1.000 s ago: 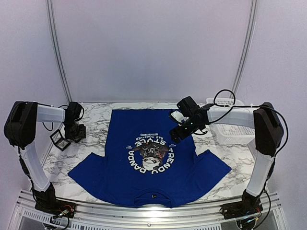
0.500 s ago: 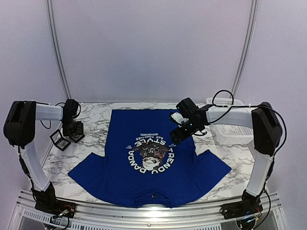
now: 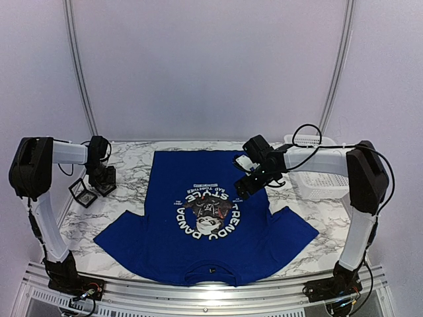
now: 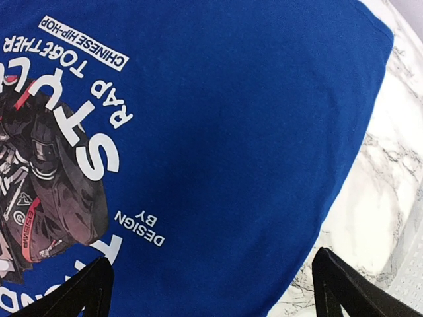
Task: Pin the brooch onto the clothing
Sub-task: Pick up the brooch from the brooch box.
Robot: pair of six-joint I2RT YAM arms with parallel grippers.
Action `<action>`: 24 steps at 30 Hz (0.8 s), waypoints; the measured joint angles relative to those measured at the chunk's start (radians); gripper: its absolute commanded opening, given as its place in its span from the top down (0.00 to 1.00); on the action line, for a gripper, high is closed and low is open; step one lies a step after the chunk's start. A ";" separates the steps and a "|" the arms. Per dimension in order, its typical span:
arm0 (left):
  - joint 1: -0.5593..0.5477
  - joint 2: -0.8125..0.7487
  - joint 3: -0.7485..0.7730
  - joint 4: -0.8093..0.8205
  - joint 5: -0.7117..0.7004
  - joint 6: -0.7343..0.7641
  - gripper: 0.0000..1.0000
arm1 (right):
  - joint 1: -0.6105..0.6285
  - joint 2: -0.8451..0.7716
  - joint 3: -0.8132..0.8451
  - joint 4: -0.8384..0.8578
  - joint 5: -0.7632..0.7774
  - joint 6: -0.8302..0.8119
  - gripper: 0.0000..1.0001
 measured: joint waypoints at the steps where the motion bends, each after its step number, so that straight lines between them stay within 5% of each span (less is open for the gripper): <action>1: 0.002 0.002 0.001 0.000 0.010 0.000 0.44 | 0.000 0.000 0.000 0.000 0.000 0.000 0.01; 24: -0.008 -0.050 -0.067 0.027 0.159 0.085 0.78 | 0.000 0.037 0.006 -0.017 0.009 0.000 0.02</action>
